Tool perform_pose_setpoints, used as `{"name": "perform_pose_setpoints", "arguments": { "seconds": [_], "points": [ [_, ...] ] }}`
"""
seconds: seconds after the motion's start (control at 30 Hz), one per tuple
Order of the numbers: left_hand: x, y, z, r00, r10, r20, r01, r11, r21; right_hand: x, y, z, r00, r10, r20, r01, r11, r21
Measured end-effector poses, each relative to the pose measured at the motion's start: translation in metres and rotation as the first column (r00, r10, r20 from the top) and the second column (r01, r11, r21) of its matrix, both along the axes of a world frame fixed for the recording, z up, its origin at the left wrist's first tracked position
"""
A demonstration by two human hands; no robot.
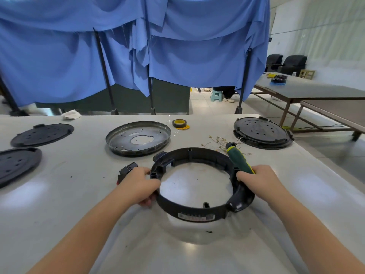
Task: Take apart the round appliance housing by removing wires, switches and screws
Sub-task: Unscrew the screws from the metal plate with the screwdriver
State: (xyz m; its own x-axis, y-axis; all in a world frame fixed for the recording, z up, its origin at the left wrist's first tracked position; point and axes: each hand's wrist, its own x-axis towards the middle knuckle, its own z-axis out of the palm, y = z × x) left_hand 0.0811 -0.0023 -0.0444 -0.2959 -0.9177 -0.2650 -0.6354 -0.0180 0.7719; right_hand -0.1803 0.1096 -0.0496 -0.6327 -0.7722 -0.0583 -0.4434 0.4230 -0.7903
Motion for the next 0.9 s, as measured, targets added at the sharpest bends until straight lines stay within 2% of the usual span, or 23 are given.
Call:
{"name": "perform_pose_setpoints", "arguments": {
  "seconds": [0.17,0.33,0.47,0.67,0.9],
  "points": [
    [-0.004,-0.003,0.012,0.996,0.055,-0.076,-0.051,0.997,0.05,-0.006,-0.004,0.015,0.992,-0.004,0.124,0.005,1.0,-0.009],
    [-0.007,-0.004,0.014,0.986,0.069,-0.151,-0.055,0.994,0.098,-0.012,-0.005,0.023,0.986,0.004,0.165,-0.004,1.0,-0.005],
    [-0.007,0.0,-0.001,0.987,0.029,-0.156,-0.03,1.0,-0.007,-0.014,-0.006,0.015,0.995,0.017,0.103,-0.012,0.999,-0.044],
    [-0.006,0.011,-0.022,0.96,-0.012,-0.279,-0.028,0.99,-0.138,-0.015,-0.008,0.001,0.999,0.035,-0.007,-0.035,0.989,-0.145],
    [-0.003,0.011,-0.032,0.97,-0.024,-0.241,-0.012,0.989,-0.145,-0.016,-0.01,-0.01,0.996,0.055,-0.077,-0.058,0.997,-0.046]
  ]
}}
